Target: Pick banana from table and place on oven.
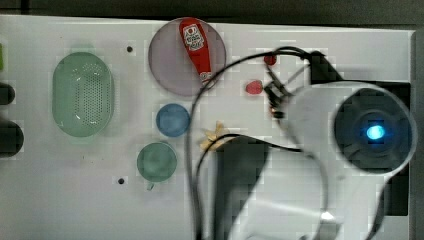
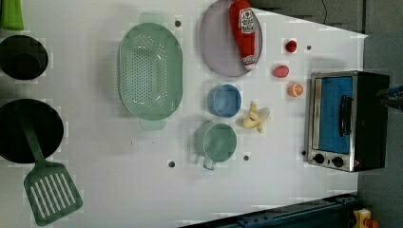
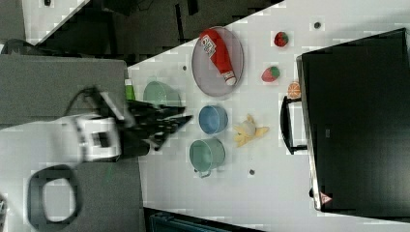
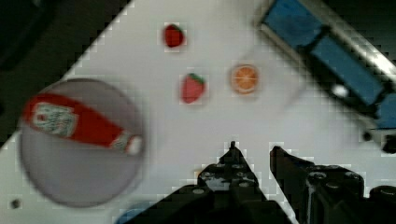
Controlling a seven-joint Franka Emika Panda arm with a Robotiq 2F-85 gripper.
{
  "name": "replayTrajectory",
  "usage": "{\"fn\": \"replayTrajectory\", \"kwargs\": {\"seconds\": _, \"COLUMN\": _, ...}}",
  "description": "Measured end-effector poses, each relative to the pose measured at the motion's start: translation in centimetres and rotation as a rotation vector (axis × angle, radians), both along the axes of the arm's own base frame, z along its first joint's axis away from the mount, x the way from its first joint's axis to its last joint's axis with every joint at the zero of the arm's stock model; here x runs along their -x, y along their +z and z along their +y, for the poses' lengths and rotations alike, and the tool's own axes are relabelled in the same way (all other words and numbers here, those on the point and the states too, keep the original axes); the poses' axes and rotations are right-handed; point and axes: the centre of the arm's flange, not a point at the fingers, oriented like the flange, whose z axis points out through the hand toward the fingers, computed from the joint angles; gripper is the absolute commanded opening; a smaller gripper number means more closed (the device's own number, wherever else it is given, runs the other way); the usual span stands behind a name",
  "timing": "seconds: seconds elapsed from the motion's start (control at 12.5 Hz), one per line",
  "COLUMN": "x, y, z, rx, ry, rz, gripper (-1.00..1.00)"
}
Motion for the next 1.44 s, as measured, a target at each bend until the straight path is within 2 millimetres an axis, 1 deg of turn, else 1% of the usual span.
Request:
{"fn": "replayTrajectory", "kwargs": {"seconds": 0.16, "x": 0.5, "y": -3.5, "z": -6.3, "rx": -0.021, "ry": -0.054, "rz": 0.050, "gripper": -0.50}}
{"fn": "replayTrajectory", "kwargs": {"seconds": 0.32, "x": 2.0, "y": -7.3, "z": -12.2, "rx": -0.018, "ry": -0.087, "rz": 0.104, "gripper": -0.50}}
{"fn": "replayTrajectory", "kwargs": {"seconds": 0.4, "x": 2.3, "y": -8.9, "z": -15.0, "rx": -0.004, "ry": -0.106, "rz": 0.103, "gripper": -0.50}}
{"fn": "replayTrajectory", "kwargs": {"seconds": 0.48, "x": 2.6, "y": -10.4, "z": -17.5, "rx": 0.027, "ry": -0.121, "rz": 0.090, "gripper": -0.50}}
{"fn": "replayTrajectory", "kwargs": {"seconds": 0.56, "x": 2.9, "y": -11.3, "z": -19.3, "rx": 0.058, "ry": -0.116, "rz": 0.076, "gripper": -0.50}}
{"fn": "replayTrajectory", "kwargs": {"seconds": 0.64, "x": 3.3, "y": -12.0, "z": -20.6, "rx": 0.072, "ry": -0.114, "rz": 0.079, "gripper": -0.50}}
{"fn": "replayTrajectory", "kwargs": {"seconds": 0.8, "x": 4.4, "y": -13.3, "z": -22.0, "rx": 0.072, "ry": -0.116, "rz": 0.111, "gripper": -0.50}}
{"fn": "replayTrajectory", "kwargs": {"seconds": 0.88, "x": 4.7, "y": -13.8, "z": -22.5, "rx": 0.072, "ry": -0.114, "rz": 0.116, "gripper": -0.40}}
{"fn": "replayTrajectory", "kwargs": {"seconds": 0.96, "x": 4.7, "y": -14.2, "z": -23.1, "rx": 0.090, "ry": -0.099, "rz": 0.126, "gripper": -0.21}}
{"fn": "replayTrajectory", "kwargs": {"seconds": 1.04, "x": 4.7, "y": -14.8, "z": -23.1, "rx": 0.095, "ry": -0.083, "rz": 0.143, "gripper": 0.02}}
{"fn": "replayTrajectory", "kwargs": {"seconds": 1.2, "x": 4.4, "y": -16.0, "z": -22.3, "rx": 0.091, "ry": -0.060, "rz": 0.163, "gripper": 0.47}}
{"fn": "replayTrajectory", "kwargs": {"seconds": 1.28, "x": 4.2, "y": -16.0, "z": -21.8, "rx": 0.088, "ry": -0.049, "rz": 0.166, "gripper": 0.70}}
{"fn": "replayTrajectory", "kwargs": {"seconds": 1.36, "x": 3.8, "y": -15.7, "z": -21.4, "rx": 0.090, "ry": -0.041, "rz": 0.157, "gripper": 0.93}}
{"fn": "replayTrajectory", "kwargs": {"seconds": 1.44, "x": 3.2, "y": -15.2, "z": -21.0, "rx": 0.097, "ry": -0.027, "rz": 0.157, "gripper": 1.00}}
